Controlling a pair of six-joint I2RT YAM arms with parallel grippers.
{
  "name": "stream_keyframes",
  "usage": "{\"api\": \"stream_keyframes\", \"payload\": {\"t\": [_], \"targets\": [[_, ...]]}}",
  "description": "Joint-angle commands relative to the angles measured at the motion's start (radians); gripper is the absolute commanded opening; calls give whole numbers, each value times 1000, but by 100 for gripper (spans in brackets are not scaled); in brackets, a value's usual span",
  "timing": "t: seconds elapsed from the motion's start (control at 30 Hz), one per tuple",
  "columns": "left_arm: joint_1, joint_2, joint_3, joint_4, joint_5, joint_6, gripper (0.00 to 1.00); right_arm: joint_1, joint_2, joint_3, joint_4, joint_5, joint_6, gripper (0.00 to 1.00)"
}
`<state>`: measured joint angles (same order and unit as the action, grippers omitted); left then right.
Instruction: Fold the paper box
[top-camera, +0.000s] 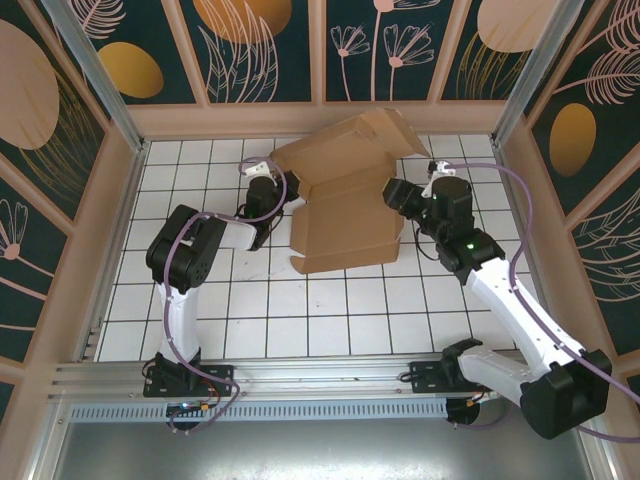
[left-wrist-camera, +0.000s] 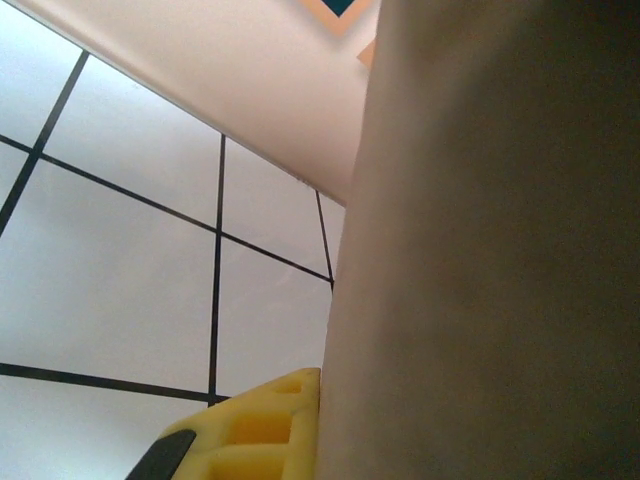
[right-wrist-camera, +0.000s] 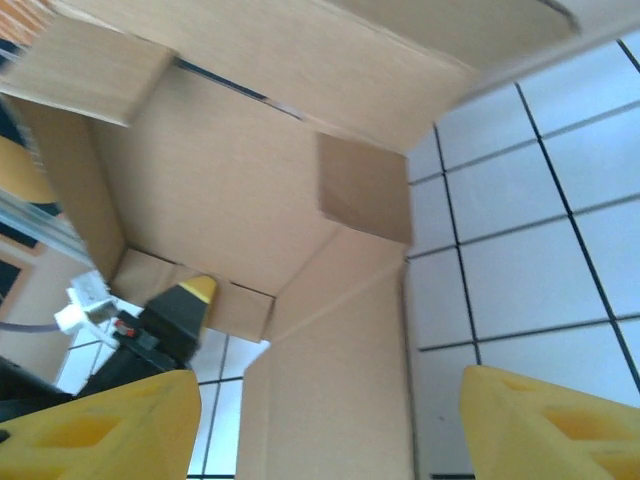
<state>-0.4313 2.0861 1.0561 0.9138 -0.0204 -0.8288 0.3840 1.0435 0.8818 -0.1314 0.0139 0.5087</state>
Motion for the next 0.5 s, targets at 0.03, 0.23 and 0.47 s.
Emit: {"api": "stream_keyframes", "payload": {"t": [0.03, 0.23, 0.47], "targets": [[0, -37, 31, 23, 50, -53, 0, -63, 34, -37, 4, -132, 48, 60], [1, -36, 59, 19, 126, -94, 0, -137, 48, -99, 117, -325, 109, 18], [8, -21, 84, 23, 184, -135, 0, -214, 24, -176, 316, -625, 179, 0]]}}
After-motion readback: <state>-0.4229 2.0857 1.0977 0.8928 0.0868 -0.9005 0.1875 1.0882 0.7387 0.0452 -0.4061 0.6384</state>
